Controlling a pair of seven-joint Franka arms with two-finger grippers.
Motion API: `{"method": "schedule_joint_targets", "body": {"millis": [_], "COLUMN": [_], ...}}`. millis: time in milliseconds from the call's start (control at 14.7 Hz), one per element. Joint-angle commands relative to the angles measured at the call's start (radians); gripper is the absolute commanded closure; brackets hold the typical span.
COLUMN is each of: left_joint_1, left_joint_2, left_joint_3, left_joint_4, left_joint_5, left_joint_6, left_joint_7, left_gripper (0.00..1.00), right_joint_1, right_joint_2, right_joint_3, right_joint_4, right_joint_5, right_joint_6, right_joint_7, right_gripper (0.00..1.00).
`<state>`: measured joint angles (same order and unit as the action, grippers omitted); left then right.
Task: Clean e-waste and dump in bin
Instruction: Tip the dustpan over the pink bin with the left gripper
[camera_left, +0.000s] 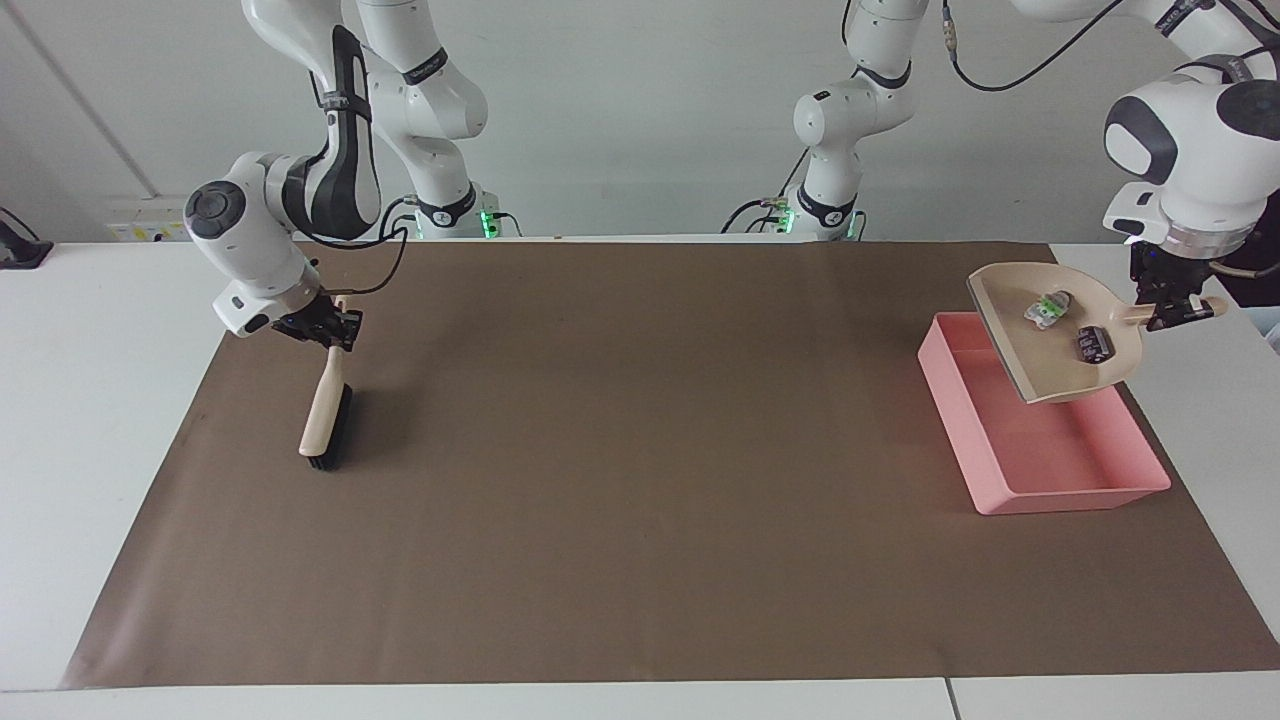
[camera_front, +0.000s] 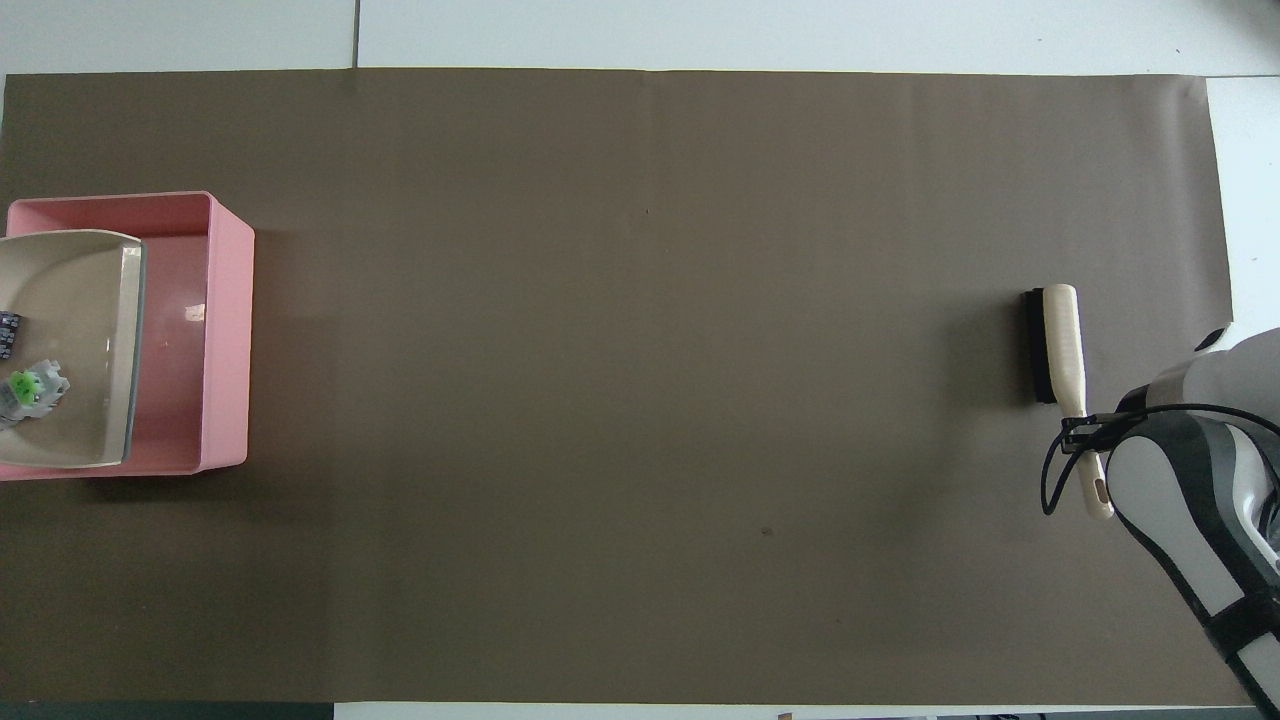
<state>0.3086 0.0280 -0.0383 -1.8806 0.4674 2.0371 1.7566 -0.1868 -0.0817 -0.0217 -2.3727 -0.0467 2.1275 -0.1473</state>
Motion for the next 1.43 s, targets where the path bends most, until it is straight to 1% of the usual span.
{"method": "schedule_joint_targets", "body": {"millis": [0,68,204,340,408,475,611,883,951,1019,1087,1155,1358], "left_joint_1": [0.030,0.029,0.017,0.024,0.030,0.032,0.040,0.041,0.034,0.034,0.032,0.030,0.024], "left_joint_2": [0.038,0.039,0.041,0.055,0.072,0.078,0.081,0.079,0.079,0.076,0.073,0.073,0.066], "left_joint_3": [-0.005,-0.005,-0.006,-0.006,-0.006,-0.006,-0.005,-0.005,-0.005,-0.005,-0.005,-0.005,-0.005], "left_joint_4": [0.034,0.035,0.031,0.029,0.032,0.029,0.026,0.011,0.000,-0.006,-0.012,-0.012,-0.020], "left_joint_5": [0.118,0.157,0.261,0.335,0.367,0.404,0.509,0.634,0.651,0.674,0.700,0.721,0.802], "left_joint_6": [0.060,0.060,0.058,0.063,0.074,0.089,0.097,0.092,0.086,0.083,0.078,0.069,0.032], "left_joint_7": [-0.012,-0.035,-0.132,-0.152,-0.152,-0.155,-0.167,-0.193,-0.218,-0.242,-0.258,-0.262,-0.337], "left_gripper": [1.00,1.00,1.00,1.00,1.00,1.00,1.00,1.00,1.00,1.00,1.00,1.00,1.00], "right_joint_1": [-0.016,-0.017,-0.016,-0.016,-0.014,-0.010,-0.007,-0.010,-0.005,0.009,0.030,0.047,0.055], "right_joint_2": [-0.023,-0.023,-0.023,-0.023,-0.023,-0.023,-0.023,-0.026,-0.032,-0.042,-0.047,-0.047,-0.032], "right_joint_3": [0.016,0.016,0.016,0.016,0.017,0.017,0.019,0.019,0.023,0.028,0.031,0.031,0.032], "right_joint_4": [-0.025,-0.025,-0.025,-0.023,-0.017,-0.008,0.033,0.174,0.206,0.243,0.283,0.340,0.517], "right_joint_5": [-0.018,-0.018,-0.018,-0.018,-0.018,-0.018,-0.016,-0.013,-0.013,-0.006,-0.008,-0.018,-0.018], "right_joint_6": [0.017,0.017,0.015,0.011,0.000,-0.009,-0.053,-0.073,-0.101,-0.136,-0.171,-0.231,-0.433], "right_joint_7": [0.020,0.020,0.017,0.014,0.011,0.011,0.011,0.006,0.009,0.037,0.102,0.165,0.248], "right_gripper": [0.84,0.78,0.45,0.28,0.13,0.01,0.01,0.01,0.01,0.01,0.01,0.01,0.01]}}
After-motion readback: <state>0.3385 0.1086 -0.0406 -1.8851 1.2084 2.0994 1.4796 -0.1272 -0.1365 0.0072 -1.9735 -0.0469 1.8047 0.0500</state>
